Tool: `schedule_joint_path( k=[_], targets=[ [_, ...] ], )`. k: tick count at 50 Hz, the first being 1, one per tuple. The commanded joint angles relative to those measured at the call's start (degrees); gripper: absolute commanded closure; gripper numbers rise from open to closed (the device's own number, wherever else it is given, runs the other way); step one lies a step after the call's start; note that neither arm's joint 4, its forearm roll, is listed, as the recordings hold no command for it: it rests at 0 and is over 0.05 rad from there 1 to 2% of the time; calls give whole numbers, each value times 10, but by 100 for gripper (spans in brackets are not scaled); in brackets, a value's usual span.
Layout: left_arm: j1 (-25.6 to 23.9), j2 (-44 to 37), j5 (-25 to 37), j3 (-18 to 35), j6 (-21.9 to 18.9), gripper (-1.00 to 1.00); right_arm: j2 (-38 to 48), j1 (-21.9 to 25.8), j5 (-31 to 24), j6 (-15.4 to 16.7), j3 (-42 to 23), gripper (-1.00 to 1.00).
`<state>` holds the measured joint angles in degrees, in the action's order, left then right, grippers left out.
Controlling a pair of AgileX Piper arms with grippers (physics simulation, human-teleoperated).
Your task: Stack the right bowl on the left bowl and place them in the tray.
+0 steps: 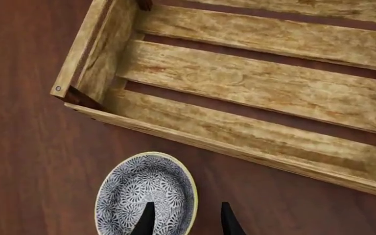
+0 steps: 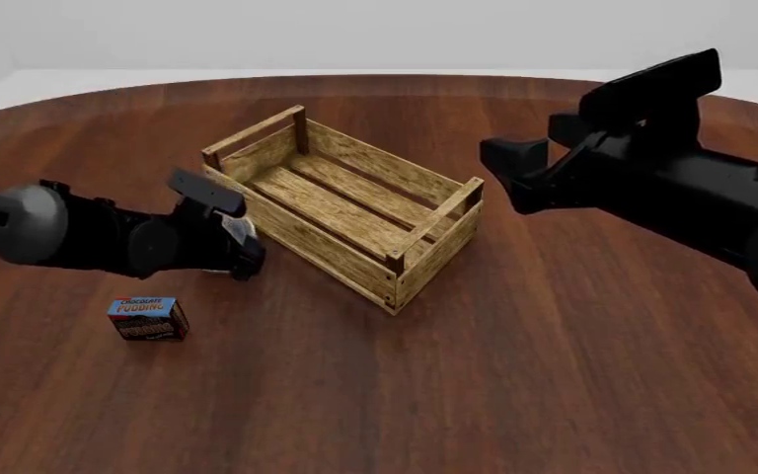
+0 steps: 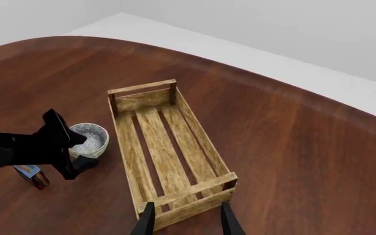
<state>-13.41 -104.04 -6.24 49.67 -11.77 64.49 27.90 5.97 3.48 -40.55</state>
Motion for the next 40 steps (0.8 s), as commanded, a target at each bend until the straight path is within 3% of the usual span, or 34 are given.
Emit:
schedule_joint_path(
  k=[1,7,8,28,40],
  targets=[
    [1,-30,-13,-6,1,-100,2,0,1,0,0,-100],
    [-2,-36,-17,-8,5,-100,2,0,1,1,0,-100],
    [-1,-37,-19,-10,3,100,3,1,1,1,0,-100],
    [-1,-11,-10,-14,10,100,-1,0,0,1,1,-100],
    [9,46,16,-15,6,100,-6,2,-2,1,2,-100]
  ],
)
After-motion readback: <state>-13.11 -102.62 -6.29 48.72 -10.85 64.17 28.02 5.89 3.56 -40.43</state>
